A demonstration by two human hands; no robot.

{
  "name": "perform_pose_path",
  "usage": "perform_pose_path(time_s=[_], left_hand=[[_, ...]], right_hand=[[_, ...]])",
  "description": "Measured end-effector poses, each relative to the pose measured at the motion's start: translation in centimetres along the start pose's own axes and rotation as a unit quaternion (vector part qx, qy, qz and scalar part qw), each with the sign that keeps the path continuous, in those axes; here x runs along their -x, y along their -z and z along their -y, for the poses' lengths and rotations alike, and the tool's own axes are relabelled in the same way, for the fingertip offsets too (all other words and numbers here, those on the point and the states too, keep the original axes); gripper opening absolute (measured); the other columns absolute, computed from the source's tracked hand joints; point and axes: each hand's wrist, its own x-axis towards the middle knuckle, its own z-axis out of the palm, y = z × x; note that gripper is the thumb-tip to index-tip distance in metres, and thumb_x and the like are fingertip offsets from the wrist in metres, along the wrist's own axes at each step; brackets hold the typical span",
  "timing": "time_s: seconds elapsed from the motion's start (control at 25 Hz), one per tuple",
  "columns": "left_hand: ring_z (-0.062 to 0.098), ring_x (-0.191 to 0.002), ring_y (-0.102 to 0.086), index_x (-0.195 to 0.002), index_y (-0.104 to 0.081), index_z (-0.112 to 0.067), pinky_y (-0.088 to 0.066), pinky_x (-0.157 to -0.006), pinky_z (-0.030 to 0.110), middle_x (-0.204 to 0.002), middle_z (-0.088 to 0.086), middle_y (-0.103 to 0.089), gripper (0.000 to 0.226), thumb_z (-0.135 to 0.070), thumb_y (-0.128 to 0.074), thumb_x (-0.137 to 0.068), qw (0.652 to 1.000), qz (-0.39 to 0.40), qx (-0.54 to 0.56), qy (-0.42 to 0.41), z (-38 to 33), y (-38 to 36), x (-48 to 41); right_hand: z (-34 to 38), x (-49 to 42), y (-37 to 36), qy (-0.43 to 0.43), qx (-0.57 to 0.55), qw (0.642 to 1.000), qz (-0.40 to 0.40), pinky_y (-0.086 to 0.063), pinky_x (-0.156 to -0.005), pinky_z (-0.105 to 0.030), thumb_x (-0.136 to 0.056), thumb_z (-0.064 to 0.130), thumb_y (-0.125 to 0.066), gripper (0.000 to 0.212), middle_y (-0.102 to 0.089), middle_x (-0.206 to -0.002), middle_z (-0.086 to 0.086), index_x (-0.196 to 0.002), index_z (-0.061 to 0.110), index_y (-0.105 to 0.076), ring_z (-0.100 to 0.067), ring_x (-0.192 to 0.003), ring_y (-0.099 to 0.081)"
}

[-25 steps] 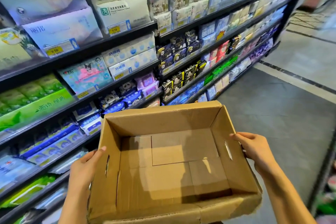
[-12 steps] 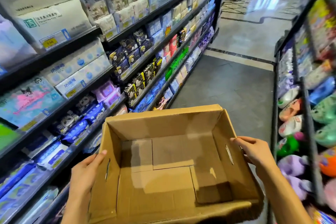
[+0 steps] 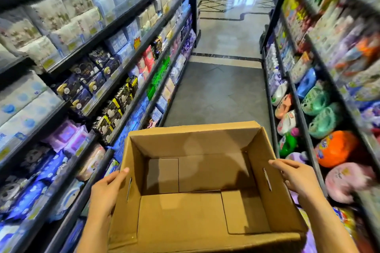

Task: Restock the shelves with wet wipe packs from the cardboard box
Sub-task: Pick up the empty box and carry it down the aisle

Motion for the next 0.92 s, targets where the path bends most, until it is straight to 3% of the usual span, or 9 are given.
perform_pose_path(time_s=[0.08, 0.2, 0.36, 0.48, 0.56, 0.64, 0.68, 0.8, 0.92], left_hand=[[0.022, -0.106, -0.066, -0.116, -0.074, -0.018, -0.048, -0.101, 0.041, -0.113, 0.004, -0.073, 0.047, -0.051, -0.073, -0.082, 1.0, 0.011, -0.009, -0.02, -1.4, -2.4, -0.8], [0.023, -0.106, -0.067, -0.106, -0.075, -0.024, -0.049, -0.101, 0.043, -0.11, 0.002, -0.074, 0.036, -0.05, -0.074, -0.082, 1.0, 0.016, -0.005, -0.022, -3.1, -5.6, -2.3], [0.025, -0.112, -0.063, -0.117, -0.073, -0.018, -0.047, -0.103, 0.049, -0.118, 0.004, -0.07, 0.05, -0.052, -0.074, -0.081, 1.0, 0.012, -0.01, -0.024, -5.5, -9.7, -4.2], [0.029, -0.114, -0.062, -0.12, -0.072, -0.014, -0.047, -0.102, 0.048, -0.122, 0.008, -0.068, 0.048, -0.047, -0.072, -0.085, 1.0, 0.012, -0.005, -0.02, -7.6, -12.6, -5.6], [0.029, -0.112, -0.062, -0.12, -0.072, -0.014, -0.048, -0.1, 0.046, -0.121, 0.01, -0.068, 0.048, -0.047, -0.072, -0.085, 1.0, 0.017, -0.012, -0.017, -8.7, -14.0, -7.0], [0.028, -0.112, -0.062, -0.12, -0.072, -0.015, -0.048, -0.099, 0.047, -0.12, 0.008, -0.068, 0.048, -0.048, -0.073, -0.084, 1.0, 0.025, -0.009, -0.014, -10.3, -15.5, -8.2], [0.029, -0.112, -0.062, -0.119, -0.072, -0.017, -0.049, -0.1, 0.048, -0.119, 0.006, -0.068, 0.049, -0.051, -0.073, -0.083, 1.0, 0.026, -0.008, -0.013, -11.3, -16.1, -9.1], [0.029, -0.111, -0.063, -0.115, -0.073, -0.022, -0.049, -0.101, 0.053, -0.121, 0.005, -0.069, 0.05, -0.056, -0.073, -0.08, 0.999, 0.036, -0.006, -0.013, -14.6, -17.9, -12.6], [0.031, -0.112, -0.062, -0.113, -0.074, -0.021, -0.049, -0.101, 0.053, -0.122, 0.008, -0.068, 0.046, -0.053, -0.075, -0.08, 0.999, 0.046, 0.007, -0.011, -17.8, -19.8, -17.0]], right_hand=[[-0.1, -1.6, 1.3, 0.0, -0.003, 1.0, -0.006, -0.053, -0.06, -0.023, -0.073, 0.032, -0.088, 0.016, -0.075, -0.072, 0.004, -0.083, 0.021, -0.082, -0.018, -0.072, -0.063], [0.1, -4.4, 2.8, -0.003, -0.014, 1.0, 0.001, -0.032, -0.035, -0.004, -0.078, 0.028, -0.085, 0.025, -0.058, -0.048, 0.015, -0.099, 0.015, -0.081, -0.01, -0.056, -0.044], [0.7, -8.6, 3.7, -0.022, -0.04, 0.999, 0.005, -0.033, -0.035, -0.005, -0.081, 0.024, -0.084, 0.026, -0.055, -0.044, 0.016, -0.104, 0.013, -0.078, -0.009, -0.055, -0.042], [1.9, -12.5, 3.9, -0.035, -0.036, 0.999, 0.005, -0.045, -0.046, -0.014, -0.072, 0.032, -0.088, 0.037, -0.07, -0.066, 0.009, -0.103, 0.013, -0.079, -0.013, -0.062, -0.053], [3.1, -14.9, 3.8, -0.042, -0.033, 0.999, 0.007, -0.057, -0.07, -0.031, -0.065, 0.041, -0.091, 0.045, -0.079, -0.089, -0.001, -0.102, 0.017, -0.08, -0.018, -0.078, -0.067], [4.9, -16.7, 3.5, -0.046, -0.027, 0.999, 0.0, -0.059, -0.089, -0.049, -0.067, 0.044, -0.09, 0.043, -0.081, -0.094, -0.002, -0.102, 0.021, -0.08, -0.024, -0.094, -0.073], [5.9, -17.6, 3.2, -0.043, -0.028, 0.999, -0.004, -0.059, -0.089, -0.05, -0.071, 0.041, -0.088, 0.037, -0.081, -0.092, -0.001, -0.102, 0.022, -0.08, -0.026, -0.096, -0.074], [8.7, -20.3, 2.2, -0.036, -0.029, 0.999, -0.017, -0.058, -0.071, -0.035, -0.076, 0.035, -0.086, 0.031, -0.081, -0.089, -0.004, -0.103, 0.021, -0.08, -0.029, -0.095, -0.074], [11.3, -23.3, 0.2, -0.039, -0.03, 0.998, -0.037, -0.059, -0.085, -0.048, -0.07, 0.04, -0.087, 0.039, -0.081, -0.088, -0.004, -0.103, 0.02, -0.08, -0.028, -0.094, -0.074]])
